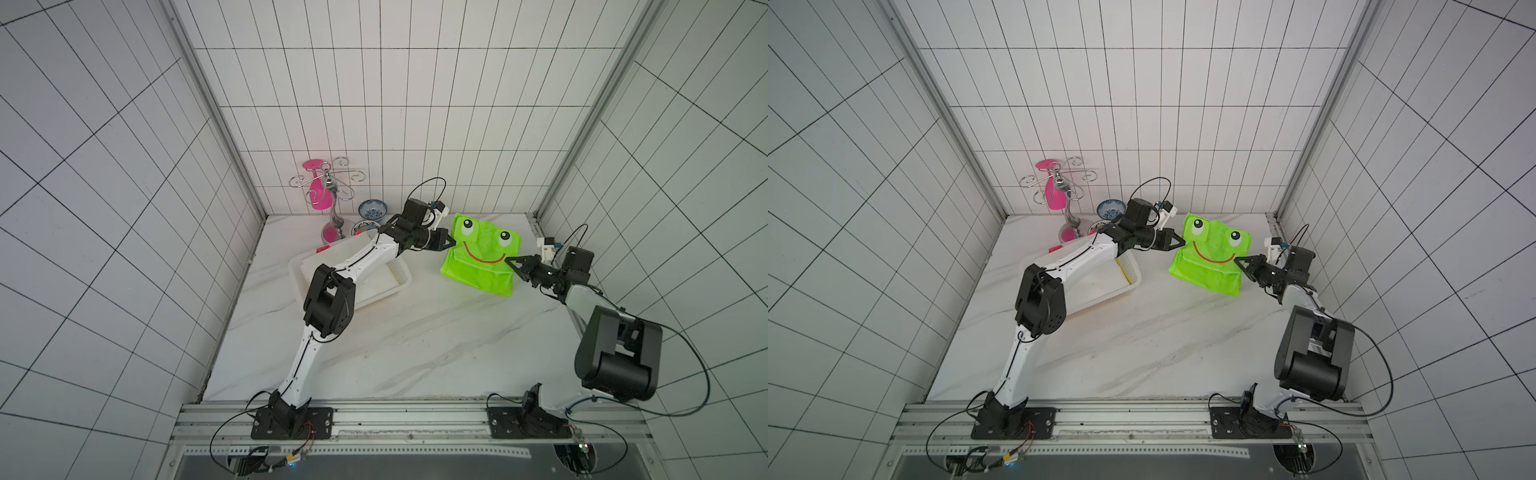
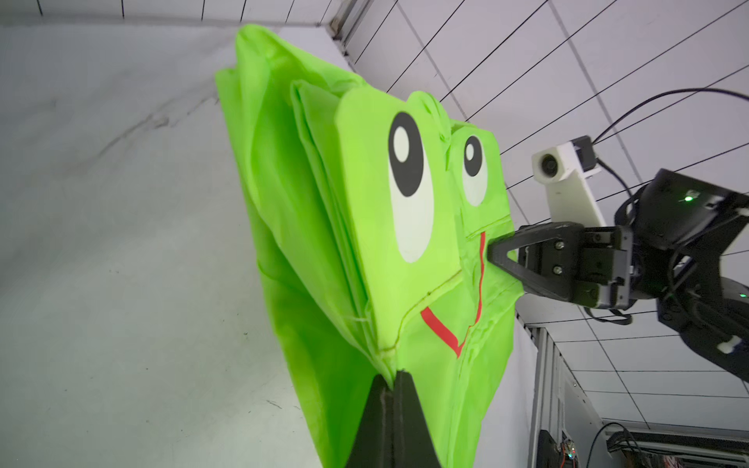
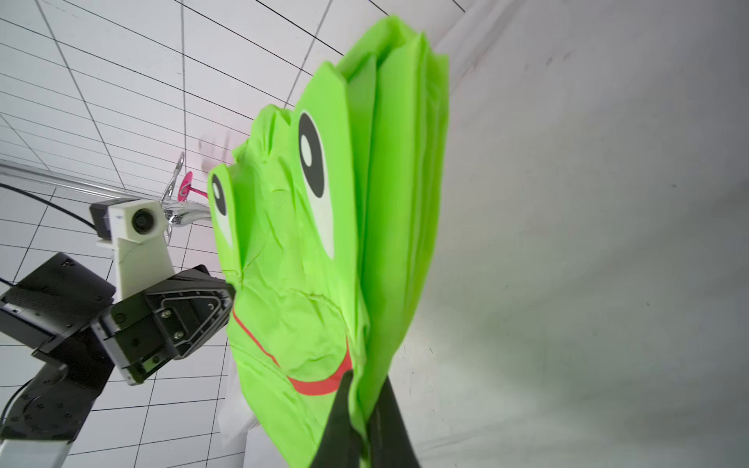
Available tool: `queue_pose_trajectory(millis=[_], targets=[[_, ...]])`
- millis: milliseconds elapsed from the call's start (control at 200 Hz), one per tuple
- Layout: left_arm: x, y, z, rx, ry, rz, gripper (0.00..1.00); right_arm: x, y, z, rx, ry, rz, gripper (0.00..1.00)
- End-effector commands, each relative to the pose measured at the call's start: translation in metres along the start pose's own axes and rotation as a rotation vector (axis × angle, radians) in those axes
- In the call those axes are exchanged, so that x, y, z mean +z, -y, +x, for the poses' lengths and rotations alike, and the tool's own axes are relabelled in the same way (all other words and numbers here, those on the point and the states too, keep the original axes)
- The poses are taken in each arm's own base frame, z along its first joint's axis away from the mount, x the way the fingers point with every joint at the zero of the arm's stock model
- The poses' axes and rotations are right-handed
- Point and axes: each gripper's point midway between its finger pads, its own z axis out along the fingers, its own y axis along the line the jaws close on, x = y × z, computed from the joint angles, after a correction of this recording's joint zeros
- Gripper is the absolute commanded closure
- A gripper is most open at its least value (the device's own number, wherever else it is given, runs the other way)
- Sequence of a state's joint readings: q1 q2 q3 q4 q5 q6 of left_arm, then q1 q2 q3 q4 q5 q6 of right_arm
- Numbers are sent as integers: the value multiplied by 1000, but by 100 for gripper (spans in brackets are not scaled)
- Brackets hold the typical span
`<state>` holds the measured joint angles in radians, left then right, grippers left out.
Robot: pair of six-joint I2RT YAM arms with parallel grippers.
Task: Put the folded raincoat in the basket
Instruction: Pick up the raincoat from the center of the board, then place the raincoat in the basket.
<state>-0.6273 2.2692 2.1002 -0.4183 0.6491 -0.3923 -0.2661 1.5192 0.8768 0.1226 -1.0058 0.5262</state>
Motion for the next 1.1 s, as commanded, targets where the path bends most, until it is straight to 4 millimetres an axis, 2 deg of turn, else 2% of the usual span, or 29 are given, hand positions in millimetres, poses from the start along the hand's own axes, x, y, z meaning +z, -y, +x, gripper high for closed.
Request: queue_pose_trajectory(millis=[0, 100, 200, 385, 520, 720, 830, 914, 994, 1094], targets=[[-24, 24, -10, 42, 28, 23, 100, -9, -23, 7, -58, 2, -13, 100], [-50, 36, -16, 37, 43, 33, 100, -11, -50, 13, -104, -7, -33, 100], [-81, 41, -19, 27, 67, 22, 100, -5, -80, 21, -151, -28, -78, 100], [-153, 24, -17, -19, 136, -55, 100, 17, -141, 31, -199, -98, -212, 100], [-216, 5, -8, -60, 209, -132, 100, 49, -180, 51, -248, -164, -275, 100], [-299, -21, 24, -124, 271, -262, 100, 104, -233, 85, -269, -248, -380, 100], [-331, -33, 51, -190, 293, -306, 100, 130, -254, 107, -296, -307, -420, 100], [-352, -42, 70, -228, 302, -355, 100, 152, -262, 123, -304, -362, -440, 100], [-374, -63, 88, -316, 341, -455, 100, 176, -260, 141, -310, -432, -420, 100], [-393, -86, 109, -405, 378, -560, 100, 202, -255, 164, -351, -518, -354, 100]])
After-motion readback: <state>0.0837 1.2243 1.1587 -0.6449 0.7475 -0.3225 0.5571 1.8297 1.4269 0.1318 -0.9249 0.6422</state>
